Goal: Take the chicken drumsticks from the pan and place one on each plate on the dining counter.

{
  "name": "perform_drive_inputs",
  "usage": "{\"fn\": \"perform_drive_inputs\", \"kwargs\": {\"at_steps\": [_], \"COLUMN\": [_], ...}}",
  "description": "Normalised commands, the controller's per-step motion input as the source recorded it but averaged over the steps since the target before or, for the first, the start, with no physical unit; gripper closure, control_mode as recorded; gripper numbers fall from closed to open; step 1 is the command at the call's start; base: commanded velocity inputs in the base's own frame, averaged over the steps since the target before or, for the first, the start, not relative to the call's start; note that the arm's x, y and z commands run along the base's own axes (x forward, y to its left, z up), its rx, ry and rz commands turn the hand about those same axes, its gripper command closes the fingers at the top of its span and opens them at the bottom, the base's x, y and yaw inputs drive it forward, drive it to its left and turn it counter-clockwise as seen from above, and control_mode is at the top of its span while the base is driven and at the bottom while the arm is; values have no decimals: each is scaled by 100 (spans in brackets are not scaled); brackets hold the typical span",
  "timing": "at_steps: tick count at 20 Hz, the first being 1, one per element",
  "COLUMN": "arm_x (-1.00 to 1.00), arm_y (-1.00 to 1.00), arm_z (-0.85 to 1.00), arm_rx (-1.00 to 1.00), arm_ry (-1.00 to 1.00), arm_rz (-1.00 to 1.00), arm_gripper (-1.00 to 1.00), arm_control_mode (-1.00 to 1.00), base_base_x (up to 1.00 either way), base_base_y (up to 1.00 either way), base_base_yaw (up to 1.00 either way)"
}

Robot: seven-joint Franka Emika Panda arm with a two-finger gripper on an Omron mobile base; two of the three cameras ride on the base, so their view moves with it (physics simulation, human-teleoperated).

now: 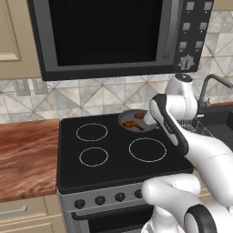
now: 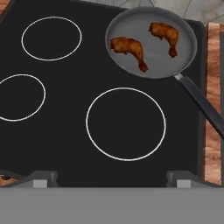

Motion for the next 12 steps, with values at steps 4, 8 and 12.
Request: {"fn": "perform_drive_inputs", "kwargs": {"at_steps": [4,8,12], "arm_x": [48,52,50], "arm_y": [0,0,-2], "arm_z": [-31,-28,-33], "arm_rx": [0,0,0], "arm_ry": [-8,0,0], "arm_rz": [4,1,0], "arm_gripper": [-100,-100,-100], "arm_control_mode": [-100,-100,-100], "base_base_x": [0,0,0], "base_base_y": [0,0,0], "base_base_yaw": [0,0,0]}}
